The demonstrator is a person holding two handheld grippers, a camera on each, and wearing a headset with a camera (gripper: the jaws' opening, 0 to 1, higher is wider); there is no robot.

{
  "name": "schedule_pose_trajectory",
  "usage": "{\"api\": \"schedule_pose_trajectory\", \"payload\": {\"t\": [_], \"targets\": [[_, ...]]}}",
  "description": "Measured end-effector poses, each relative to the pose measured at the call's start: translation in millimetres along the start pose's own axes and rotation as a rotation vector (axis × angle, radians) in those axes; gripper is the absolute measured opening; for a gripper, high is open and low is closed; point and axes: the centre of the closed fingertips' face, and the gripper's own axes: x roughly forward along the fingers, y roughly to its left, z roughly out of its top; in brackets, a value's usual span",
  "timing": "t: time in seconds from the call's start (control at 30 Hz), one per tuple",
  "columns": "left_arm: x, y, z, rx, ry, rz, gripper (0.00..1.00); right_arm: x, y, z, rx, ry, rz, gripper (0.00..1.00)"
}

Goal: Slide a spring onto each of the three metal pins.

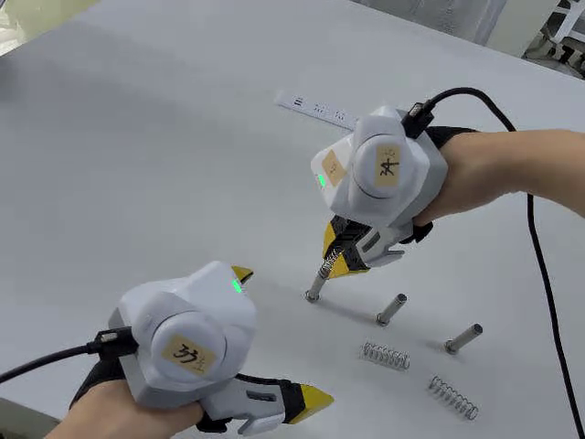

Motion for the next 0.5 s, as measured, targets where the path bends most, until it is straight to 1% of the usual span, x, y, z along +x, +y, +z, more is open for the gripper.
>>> {"api": "schedule_pose_trajectory", "payload": {"t": [0.07,0.23,0.5], "targets": [[-0.1,0.2,-0.3,0.001,0.001,0.001,0.92,2.8,-1.3,0.6,-0.002,0.001,0.0,0.07],[-0.3,0.4,-1.9,-0.005,0.006,0.0,0.91,14.7,-0.2,-0.6,-0.011,0.022,0.024,0.07],[-0.2,0.1,-2.7,-0.007,0.01,-0.001,0.9,28.6,0.2,-1.4,-0.022,0.049,0.043,0.07]]}}
